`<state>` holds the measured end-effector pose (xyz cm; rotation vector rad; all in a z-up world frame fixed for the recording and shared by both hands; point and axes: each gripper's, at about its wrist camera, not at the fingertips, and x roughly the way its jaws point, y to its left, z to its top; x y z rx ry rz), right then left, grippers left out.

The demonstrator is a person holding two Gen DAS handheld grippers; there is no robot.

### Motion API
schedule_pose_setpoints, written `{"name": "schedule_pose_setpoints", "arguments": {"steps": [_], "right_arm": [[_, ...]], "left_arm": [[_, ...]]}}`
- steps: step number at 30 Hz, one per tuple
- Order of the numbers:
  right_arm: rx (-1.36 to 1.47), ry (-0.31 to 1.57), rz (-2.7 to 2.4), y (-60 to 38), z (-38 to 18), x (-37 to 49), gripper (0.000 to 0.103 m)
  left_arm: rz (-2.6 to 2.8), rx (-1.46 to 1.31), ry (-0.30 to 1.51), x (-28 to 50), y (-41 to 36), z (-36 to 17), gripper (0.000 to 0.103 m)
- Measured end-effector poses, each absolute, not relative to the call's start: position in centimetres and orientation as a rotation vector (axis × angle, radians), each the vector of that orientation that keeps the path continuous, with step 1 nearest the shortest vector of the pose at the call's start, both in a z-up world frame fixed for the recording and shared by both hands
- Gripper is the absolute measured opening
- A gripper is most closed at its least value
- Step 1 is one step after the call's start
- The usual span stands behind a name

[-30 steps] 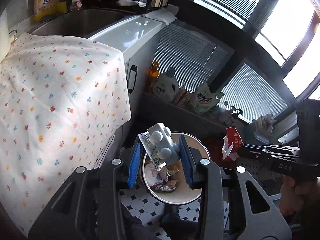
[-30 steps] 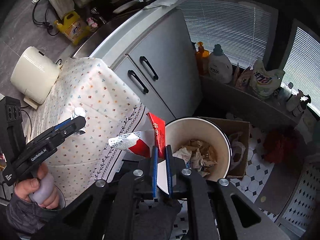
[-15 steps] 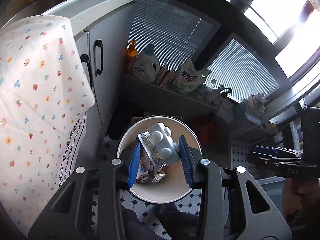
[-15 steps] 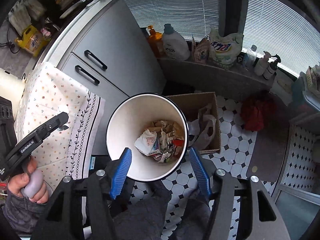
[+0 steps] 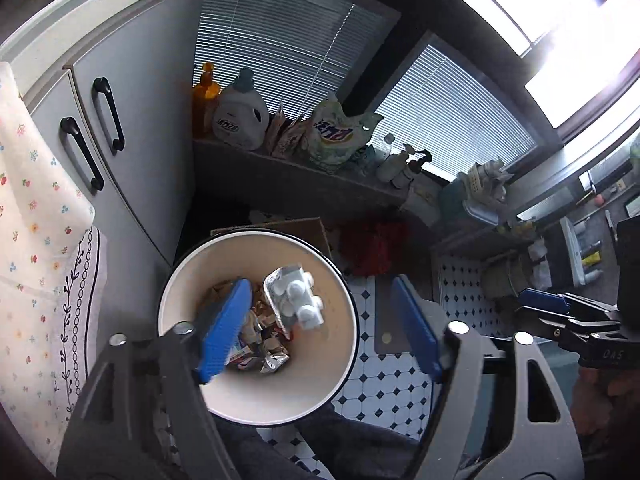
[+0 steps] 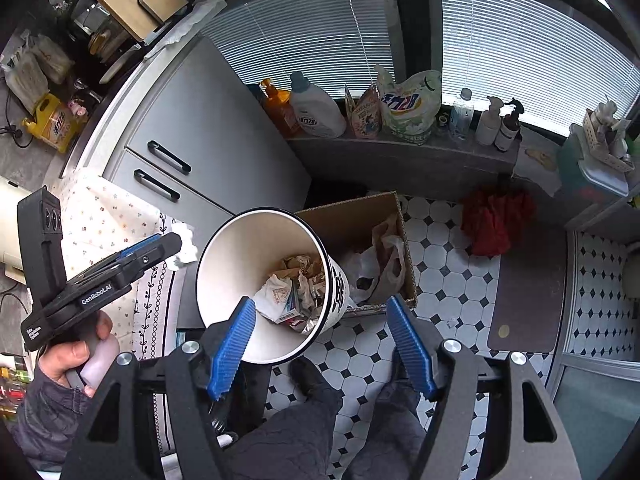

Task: Collect trash

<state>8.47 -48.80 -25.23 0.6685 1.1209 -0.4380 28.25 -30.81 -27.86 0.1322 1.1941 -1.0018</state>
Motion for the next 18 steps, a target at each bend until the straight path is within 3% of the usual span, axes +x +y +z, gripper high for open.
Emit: {"name": "schedule_pose_setpoints", "arguments": {"steps": [7, 18], "right_arm": [[0.625, 1.133, -0.342, -50.3, -24.8, 8.3, 0.069], [0.5, 1.145, -0.097, -50.3, -22.7, 11.1, 0.078]], "left_arm": [[-0.889, 0.067, 1.164, 28.3, -29.8, -25.9, 0.095], [-0.677, -0.041, 1.118, 25.5, -26.2, -22.0, 0.097]]}}
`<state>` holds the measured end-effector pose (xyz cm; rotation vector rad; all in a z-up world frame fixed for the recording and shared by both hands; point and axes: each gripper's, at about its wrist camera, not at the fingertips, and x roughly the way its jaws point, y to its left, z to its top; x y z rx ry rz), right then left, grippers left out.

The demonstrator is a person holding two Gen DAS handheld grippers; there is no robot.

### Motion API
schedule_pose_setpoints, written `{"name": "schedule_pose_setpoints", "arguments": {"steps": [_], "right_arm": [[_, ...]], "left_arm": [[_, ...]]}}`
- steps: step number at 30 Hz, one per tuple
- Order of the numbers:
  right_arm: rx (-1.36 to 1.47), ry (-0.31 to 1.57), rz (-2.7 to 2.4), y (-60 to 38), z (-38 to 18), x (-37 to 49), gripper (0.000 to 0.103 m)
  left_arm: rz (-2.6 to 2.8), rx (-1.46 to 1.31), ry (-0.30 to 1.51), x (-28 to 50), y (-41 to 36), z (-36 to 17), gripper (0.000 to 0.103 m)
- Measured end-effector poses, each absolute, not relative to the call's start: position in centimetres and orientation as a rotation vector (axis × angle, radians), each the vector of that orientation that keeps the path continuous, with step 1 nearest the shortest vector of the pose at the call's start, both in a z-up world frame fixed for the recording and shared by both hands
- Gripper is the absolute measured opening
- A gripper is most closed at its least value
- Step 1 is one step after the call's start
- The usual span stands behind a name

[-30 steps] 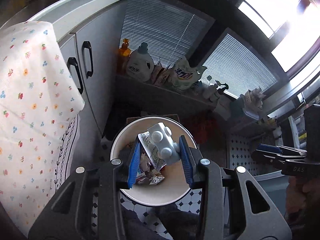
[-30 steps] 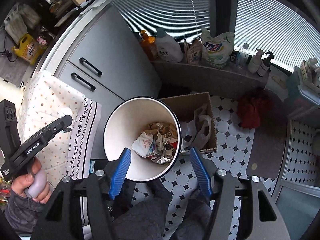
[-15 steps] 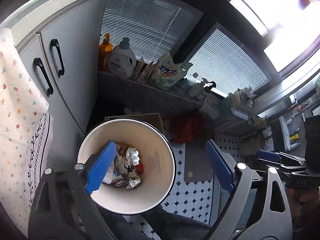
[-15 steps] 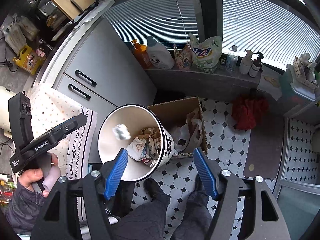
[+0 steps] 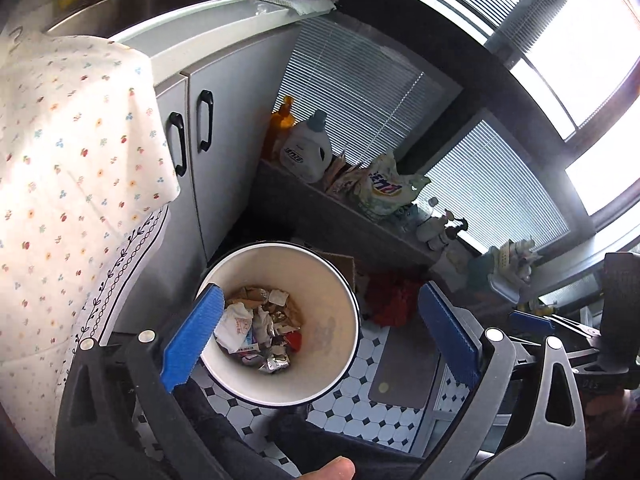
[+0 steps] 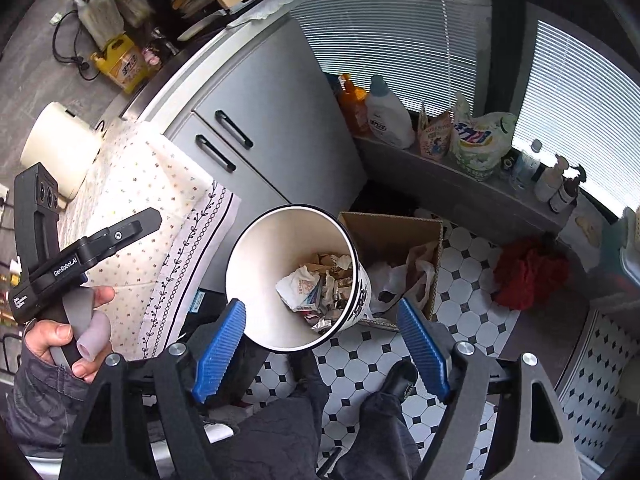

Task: Collect trash

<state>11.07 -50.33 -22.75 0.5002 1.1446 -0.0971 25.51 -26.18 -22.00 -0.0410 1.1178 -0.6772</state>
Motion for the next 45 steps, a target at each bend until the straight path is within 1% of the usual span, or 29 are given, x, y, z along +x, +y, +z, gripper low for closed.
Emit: {"name": "schedule_pose_setpoints", "arguments": {"steps": [8, 15, 23, 32, 45], "right_arm": [[0.41, 1.135, 0.024, -48.0, -20.2, 13.6, 0.084], [0.374, 1.096, 0.05, -45.2, -16.8, 15.3, 0.094], [0.367, 1.016, 0.052, -40.2, -10.4, 15.1, 0.095], [0.344, 0.909, 0.054, -34.6, -4.0, 12.6, 0.095], [0.307, 0.766, 0.065, -28.4, -0.4, 8.1, 0.095]], "left_arm": [[-0.577, -0.1, 1.049, 23.9, -22.0, -17.3, 0.097], [-0.527, -0.099, 0.973, 22.8, -17.2, -12.5, 0.097], [-0.459, -0.091, 0.884, 20.6, -10.0, -6.7, 0.097], [-0.43, -0.085, 0.786, 17.3, -3.5, -2.5, 0.097], [-0.358, -0.089, 0.639, 11.0, 3.3, 1.1, 0.097]]}}
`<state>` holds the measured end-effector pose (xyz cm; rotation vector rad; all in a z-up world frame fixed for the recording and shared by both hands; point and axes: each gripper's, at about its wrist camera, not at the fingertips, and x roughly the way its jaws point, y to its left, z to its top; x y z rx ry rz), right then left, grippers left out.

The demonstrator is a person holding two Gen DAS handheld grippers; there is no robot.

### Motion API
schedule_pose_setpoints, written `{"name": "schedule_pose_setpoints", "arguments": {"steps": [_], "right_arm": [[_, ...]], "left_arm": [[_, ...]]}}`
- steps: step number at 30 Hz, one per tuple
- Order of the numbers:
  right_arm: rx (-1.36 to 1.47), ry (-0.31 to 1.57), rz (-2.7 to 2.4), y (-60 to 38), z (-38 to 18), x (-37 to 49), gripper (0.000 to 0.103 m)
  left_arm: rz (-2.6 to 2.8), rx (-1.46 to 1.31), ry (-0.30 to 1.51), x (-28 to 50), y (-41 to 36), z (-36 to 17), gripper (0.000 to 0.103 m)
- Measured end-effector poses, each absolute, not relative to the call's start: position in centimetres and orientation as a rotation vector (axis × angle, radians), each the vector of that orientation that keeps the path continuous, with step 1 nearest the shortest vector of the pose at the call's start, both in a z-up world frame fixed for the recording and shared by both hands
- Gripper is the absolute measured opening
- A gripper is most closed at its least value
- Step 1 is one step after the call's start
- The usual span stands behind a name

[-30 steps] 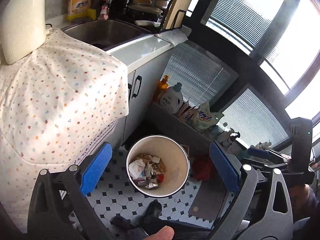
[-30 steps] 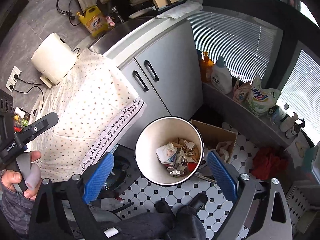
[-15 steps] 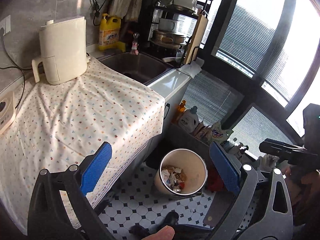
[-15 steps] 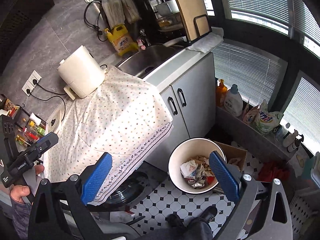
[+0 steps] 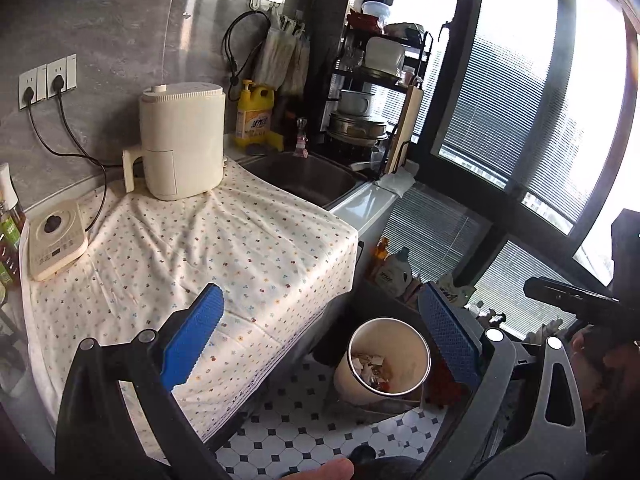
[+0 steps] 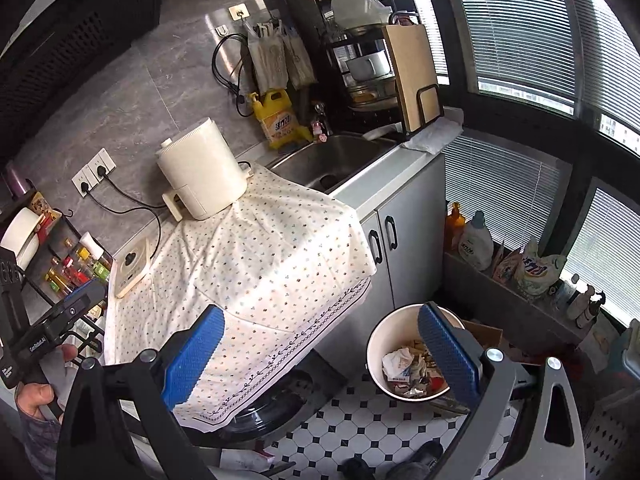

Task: Collect trash

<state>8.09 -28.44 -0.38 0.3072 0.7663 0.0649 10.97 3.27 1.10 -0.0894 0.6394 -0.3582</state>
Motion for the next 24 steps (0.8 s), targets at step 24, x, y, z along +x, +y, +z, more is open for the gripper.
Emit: {"name": "schedule_pose_setpoints", "arguments": {"steps": [24], "right_arm": [[0.238, 0.712, 0.164, -21.3, -1.5, 4.3, 0.095]], "left_arm": [[-0.195, -0.123, 0.559, 4.5, 9.4, 0.9, 0.097]]}}
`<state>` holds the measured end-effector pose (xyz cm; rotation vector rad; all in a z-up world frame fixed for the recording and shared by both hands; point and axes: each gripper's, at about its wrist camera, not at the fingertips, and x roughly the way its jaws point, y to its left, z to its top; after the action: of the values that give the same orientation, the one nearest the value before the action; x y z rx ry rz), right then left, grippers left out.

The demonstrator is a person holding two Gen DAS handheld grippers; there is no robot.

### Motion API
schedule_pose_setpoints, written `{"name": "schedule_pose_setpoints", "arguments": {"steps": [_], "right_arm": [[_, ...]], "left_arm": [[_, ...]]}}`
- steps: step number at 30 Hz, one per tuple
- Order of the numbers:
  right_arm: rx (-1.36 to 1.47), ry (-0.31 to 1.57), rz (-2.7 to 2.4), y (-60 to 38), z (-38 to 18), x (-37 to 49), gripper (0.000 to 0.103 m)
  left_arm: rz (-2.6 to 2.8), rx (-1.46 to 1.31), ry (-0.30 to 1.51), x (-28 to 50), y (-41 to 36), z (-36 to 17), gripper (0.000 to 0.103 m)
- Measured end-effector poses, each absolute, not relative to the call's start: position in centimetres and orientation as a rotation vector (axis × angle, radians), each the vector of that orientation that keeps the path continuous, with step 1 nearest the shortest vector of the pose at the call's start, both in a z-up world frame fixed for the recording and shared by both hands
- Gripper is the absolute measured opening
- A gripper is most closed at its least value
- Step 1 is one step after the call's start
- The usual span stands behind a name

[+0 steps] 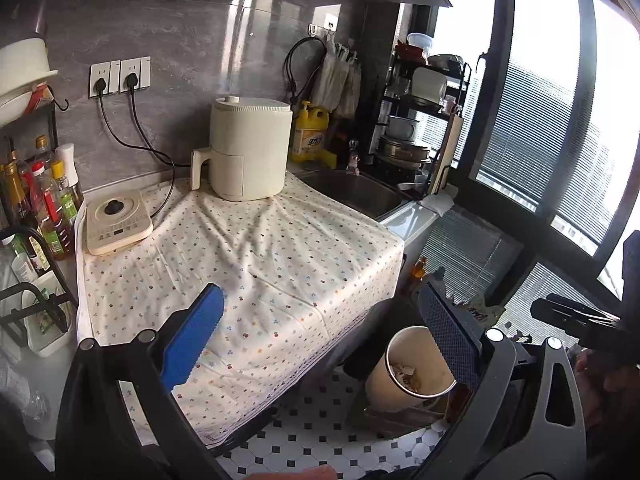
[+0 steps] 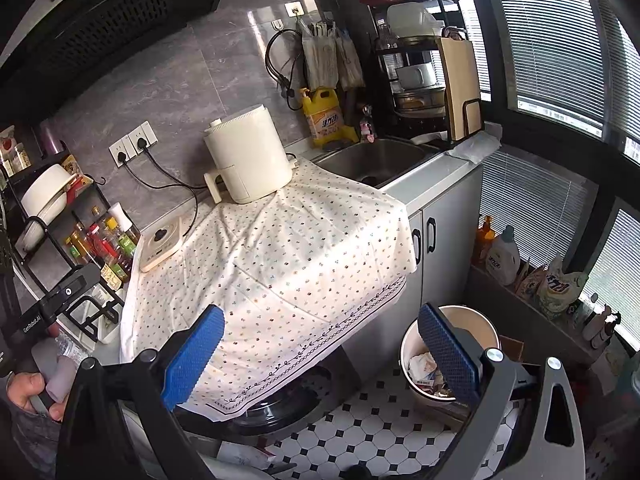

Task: Collect trash

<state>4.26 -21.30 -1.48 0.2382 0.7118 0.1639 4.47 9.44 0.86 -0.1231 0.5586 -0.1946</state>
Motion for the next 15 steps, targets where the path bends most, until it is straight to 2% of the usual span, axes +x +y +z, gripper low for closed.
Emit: {"name": "schedule_pose_setpoints", "arguments": {"steps": [15], "right_arm": [[0.247, 0.697, 0.149, -22.2, -2.0, 3.9, 0.095]], "left_arm": [[-0.2, -0.118, 0.549, 4.4, 8.0, 1.2, 0.097]]}}
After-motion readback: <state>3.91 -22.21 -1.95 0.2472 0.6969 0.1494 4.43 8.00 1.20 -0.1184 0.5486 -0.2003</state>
